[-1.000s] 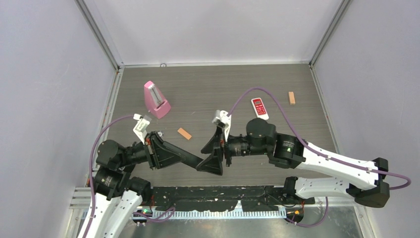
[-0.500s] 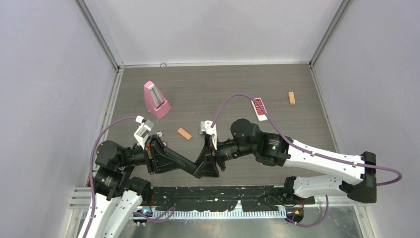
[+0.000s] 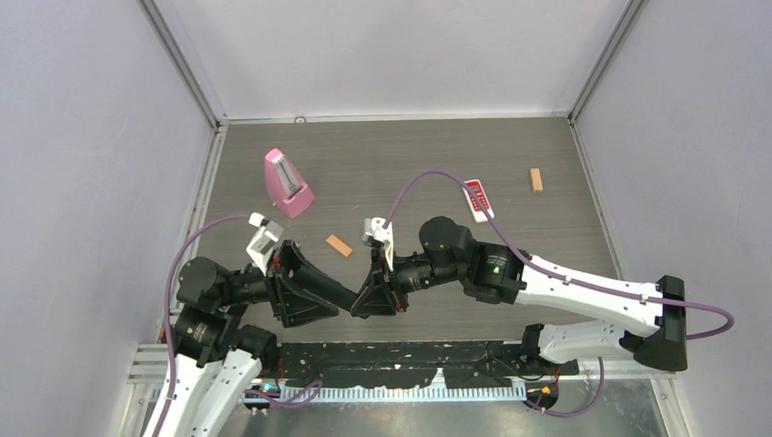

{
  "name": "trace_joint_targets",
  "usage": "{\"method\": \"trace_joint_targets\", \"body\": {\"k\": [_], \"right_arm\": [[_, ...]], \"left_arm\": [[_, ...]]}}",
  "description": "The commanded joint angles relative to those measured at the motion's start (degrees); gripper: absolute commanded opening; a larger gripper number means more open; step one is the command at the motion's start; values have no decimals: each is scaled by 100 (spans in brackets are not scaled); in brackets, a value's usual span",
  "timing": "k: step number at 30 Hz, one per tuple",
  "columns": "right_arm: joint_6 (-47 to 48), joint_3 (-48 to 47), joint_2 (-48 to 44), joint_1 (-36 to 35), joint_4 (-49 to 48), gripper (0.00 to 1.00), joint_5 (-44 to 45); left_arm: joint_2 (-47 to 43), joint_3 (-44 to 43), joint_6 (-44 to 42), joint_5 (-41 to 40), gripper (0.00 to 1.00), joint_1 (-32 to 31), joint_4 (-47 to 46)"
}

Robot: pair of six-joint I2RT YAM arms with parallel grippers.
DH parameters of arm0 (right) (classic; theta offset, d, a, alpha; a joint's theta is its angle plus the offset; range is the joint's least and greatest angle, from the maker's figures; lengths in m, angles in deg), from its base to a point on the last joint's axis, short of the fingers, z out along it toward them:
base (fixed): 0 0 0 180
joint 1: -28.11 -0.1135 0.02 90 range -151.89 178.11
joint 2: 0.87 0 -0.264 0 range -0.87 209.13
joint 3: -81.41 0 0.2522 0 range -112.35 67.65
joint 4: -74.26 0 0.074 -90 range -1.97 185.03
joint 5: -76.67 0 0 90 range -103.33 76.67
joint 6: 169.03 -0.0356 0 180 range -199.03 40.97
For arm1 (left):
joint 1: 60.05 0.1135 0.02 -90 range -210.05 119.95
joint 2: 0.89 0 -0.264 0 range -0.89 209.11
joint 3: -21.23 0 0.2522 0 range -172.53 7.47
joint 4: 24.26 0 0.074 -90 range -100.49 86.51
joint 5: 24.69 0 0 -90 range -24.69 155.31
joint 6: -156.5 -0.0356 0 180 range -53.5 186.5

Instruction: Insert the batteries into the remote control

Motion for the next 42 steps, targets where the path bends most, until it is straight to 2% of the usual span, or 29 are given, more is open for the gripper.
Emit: {"method": "trace_joint_targets", "body": {"k": [1, 2, 5, 8, 10, 11, 15, 19, 24, 27, 36, 40, 42], "right_arm": [[-144, -9, -241, 208, -314, 5, 403], [-173, 94, -368, 257, -272, 5, 593], [-93, 362, -584, 623, 80, 5, 1425], [19, 526, -680, 1149, 813, 5, 2247], [122, 623, -611, 1499, 1188, 5, 2938], [230, 647, -562, 1601, 1323, 5, 3559], [663, 565, 105, 2065, 2030, 5, 5059], [828, 349, 1287, 2361, 2309, 5, 6163], [971, -187, 2443, 2592, 2416, 5, 7015], [1072, -444, 3156, 2669, 2455, 5, 7340], [1594, -818, 4270, 2872, 2005, 5, 7569], [1633, -928, 4529, 2914, 1912, 11, 7377], [1636, -885, 4572, 2915, 1862, 18, 7250]], "left_arm": [[136, -491, -925, -1496, 96, -9, 1712], [178, -645, -1176, -2309, 99, -9, 2323], [433, -958, -1412, -4714, 100, -9, 3615], [568, -1011, -1350, -5504, 100, -9, 4115], [534, -963, -1257, -5503, 100, -9, 4128], [489, -918, -1201, -5455, 100, -9, 4070], [264, -719, -945, -5329, 100, -9, 3824], [106, -665, -824, -5261, 100, -9, 3765], [77, -707, -772, -5085, 100, -10, 3752], [84, -743, -770, -5009, 100, -9, 3766], [-3, -745, -730, -4933, 100, -9, 3748], [54, -769, -718, -4884, 100, -9, 3767], [88, -772, -705, -4843, 100, -9, 3792]]}}
